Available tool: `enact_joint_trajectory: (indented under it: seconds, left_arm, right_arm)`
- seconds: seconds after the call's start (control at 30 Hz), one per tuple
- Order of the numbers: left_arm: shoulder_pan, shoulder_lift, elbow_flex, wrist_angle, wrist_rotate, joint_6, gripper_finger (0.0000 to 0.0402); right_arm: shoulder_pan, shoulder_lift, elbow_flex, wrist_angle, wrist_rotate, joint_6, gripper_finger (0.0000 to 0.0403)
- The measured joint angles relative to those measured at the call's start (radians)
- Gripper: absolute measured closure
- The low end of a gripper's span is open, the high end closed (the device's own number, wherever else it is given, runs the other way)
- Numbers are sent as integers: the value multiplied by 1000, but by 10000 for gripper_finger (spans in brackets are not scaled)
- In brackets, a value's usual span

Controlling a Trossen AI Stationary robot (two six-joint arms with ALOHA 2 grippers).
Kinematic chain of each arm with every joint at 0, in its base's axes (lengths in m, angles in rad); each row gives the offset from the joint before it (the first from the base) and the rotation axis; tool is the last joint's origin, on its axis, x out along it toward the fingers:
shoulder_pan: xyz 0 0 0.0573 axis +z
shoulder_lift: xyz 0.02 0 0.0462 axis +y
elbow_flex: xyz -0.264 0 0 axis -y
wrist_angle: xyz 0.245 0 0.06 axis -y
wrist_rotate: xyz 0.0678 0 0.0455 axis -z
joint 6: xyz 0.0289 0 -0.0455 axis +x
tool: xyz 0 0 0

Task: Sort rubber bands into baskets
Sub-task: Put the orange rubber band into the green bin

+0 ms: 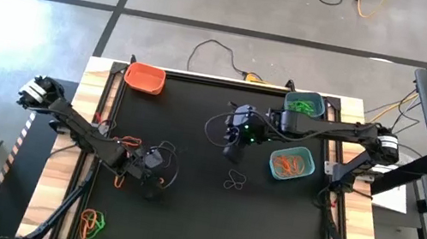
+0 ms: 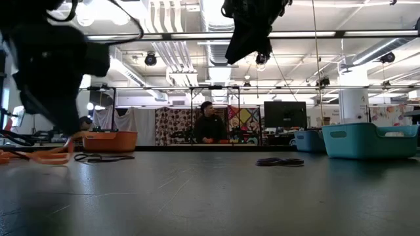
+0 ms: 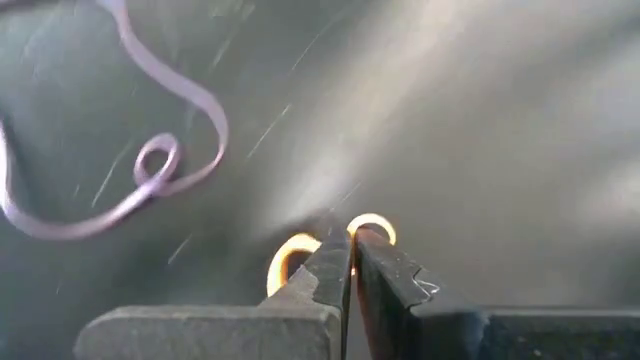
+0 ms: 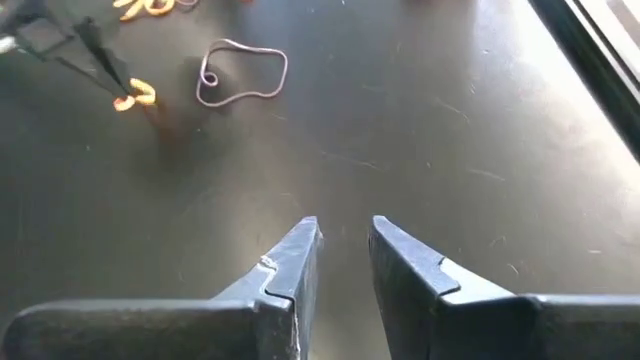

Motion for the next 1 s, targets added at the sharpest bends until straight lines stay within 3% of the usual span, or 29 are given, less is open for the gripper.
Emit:
enact_joint_trajectory:
  seconds: [0.23,0.37,0.57,0.83,1.0]
  left_arm:
    - [137,20,48,84,-8,202,401]
    - [287,68,56,262,8,377,401]
    - [479,232,108,550,137,520,401]
    - [513,452,275,606,193,581,401]
    - [514,500,304,554,193,583,401]
  right_arm:
    - [16,-29,0,-17,-70,11,328]
    - [56,-27,-2,-27,-105,11,328]
    - [126,-21,-36,-26,-100,10,310]
    - [139,-16,-200,30,12,12,270]
    - [139,-16,-315,146,34,37,242]
